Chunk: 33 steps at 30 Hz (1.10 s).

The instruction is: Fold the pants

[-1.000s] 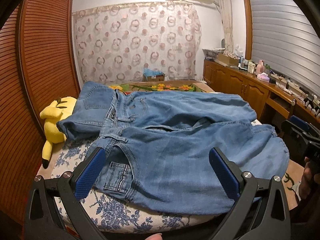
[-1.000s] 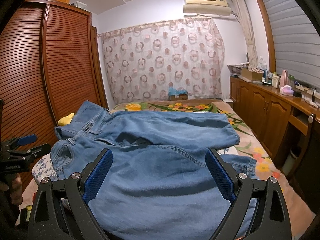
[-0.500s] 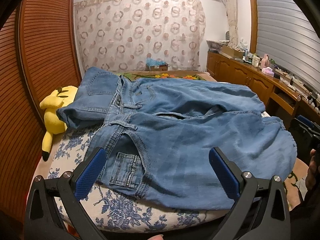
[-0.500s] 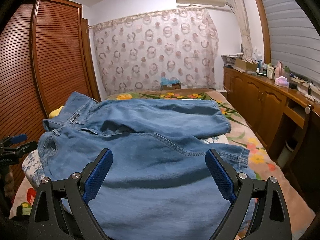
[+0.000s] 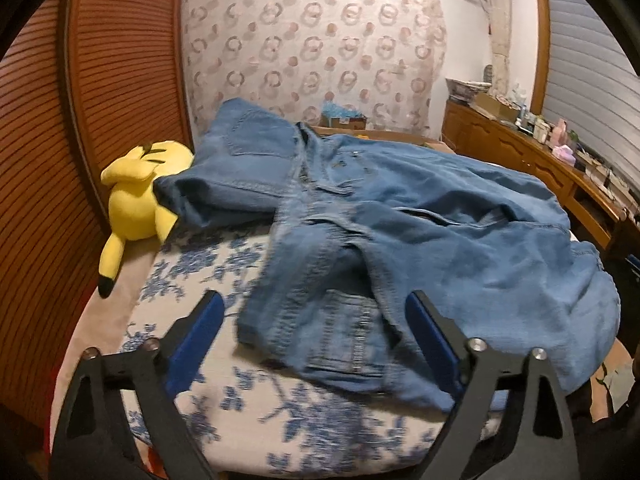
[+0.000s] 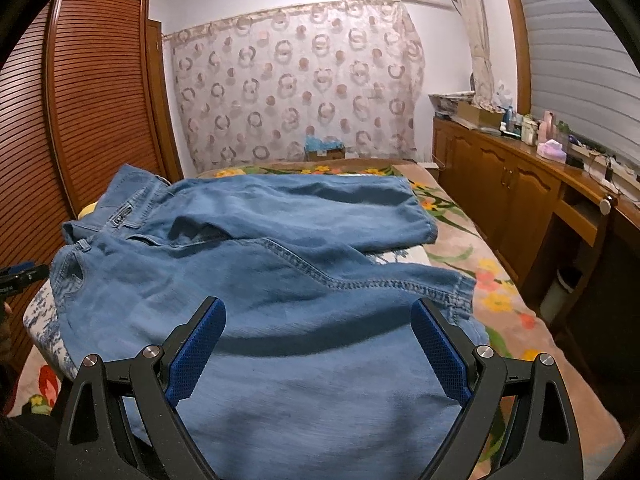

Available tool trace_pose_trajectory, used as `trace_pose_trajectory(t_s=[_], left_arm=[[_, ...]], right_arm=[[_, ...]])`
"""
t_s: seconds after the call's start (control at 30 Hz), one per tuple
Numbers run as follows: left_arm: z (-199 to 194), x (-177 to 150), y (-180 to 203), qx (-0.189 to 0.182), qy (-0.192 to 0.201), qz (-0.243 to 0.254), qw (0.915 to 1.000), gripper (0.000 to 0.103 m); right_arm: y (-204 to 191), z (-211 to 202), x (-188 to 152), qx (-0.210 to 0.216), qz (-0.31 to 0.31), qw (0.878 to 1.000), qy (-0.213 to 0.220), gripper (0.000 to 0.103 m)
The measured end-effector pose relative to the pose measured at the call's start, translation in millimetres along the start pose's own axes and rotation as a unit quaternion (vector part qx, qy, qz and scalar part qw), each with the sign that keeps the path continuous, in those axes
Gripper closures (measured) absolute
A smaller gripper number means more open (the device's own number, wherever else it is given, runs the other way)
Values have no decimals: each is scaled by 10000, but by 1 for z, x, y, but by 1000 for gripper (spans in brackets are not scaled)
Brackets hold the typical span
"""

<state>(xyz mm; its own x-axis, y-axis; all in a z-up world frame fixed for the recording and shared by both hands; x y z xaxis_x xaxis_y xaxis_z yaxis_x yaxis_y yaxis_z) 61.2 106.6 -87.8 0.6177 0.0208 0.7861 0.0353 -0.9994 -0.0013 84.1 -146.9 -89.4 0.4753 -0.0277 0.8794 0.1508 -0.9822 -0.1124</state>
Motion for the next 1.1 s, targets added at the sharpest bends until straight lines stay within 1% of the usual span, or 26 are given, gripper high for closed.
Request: trace_pose_trajectory(t_s=[0.1, 0.33, 0.43, 0.53, 0.67, 0.73, 0.8, 0.83, 0.87, 1.0, 1.1], left_arm=[[7, -5, -15, 47, -52, -164, 9998, 20], [32, -16, -32, 201, -366, -215, 9989, 29], [41, -21, -33, 212, -498, -208, 9983, 29], [47, -26, -32, 223, -592, -157, 9979, 29], [48, -27, -33, 169, -617, -176, 9978, 29], [48, -27, -33, 31, -618, -177, 9979, 39], [48, -26, -32, -57, -627, -191, 9978, 42], [48, -27, -32, -107, -628, -181, 9978, 46], [49, -27, -31, -150, -636, -181, 9977, 48], [52, -27, -30, -111, -588, -121, 9981, 48], [52, -27, -29, -79, -602, -78, 9981, 48]], right_arm=[[2, -2, 1, -53, 14, 10000, -18, 9], [6, -8, -2, -171, 69, 9998, -100, 9], [10, -12, -4, -194, 27, 9997, -174, 9], [17, -16, -6, -319, 20, 9991, -265, 9], [32, -20, -8, -463, 108, 9979, -435, 9], [40, -23, -12, -497, 134, 9971, -566, 13], [47, -27, -18, -457, 162, 9962, -723, 18], [48, -29, -20, -442, 184, 9959, -770, 20], [51, -31, -22, -415, 214, 9955, -821, 23], [52, -41, -25, -301, 285, 9946, -950, 33], [55, -48, -22, -295, 300, 9939, -1019, 40]])
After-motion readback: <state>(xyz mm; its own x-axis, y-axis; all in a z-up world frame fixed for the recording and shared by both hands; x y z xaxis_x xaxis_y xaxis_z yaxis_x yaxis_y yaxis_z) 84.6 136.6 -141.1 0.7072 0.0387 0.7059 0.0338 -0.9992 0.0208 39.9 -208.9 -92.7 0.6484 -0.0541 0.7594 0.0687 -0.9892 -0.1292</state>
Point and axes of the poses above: each gripper's, at about its wrist camera, not at the fingertips, and z roughly the way its jaws point, y to its right, x to its top, the point moved 1 cm from there along z, roughly the way its jaws point, and after that the axes turned 4 degrees about z, right-handed, at the moved point
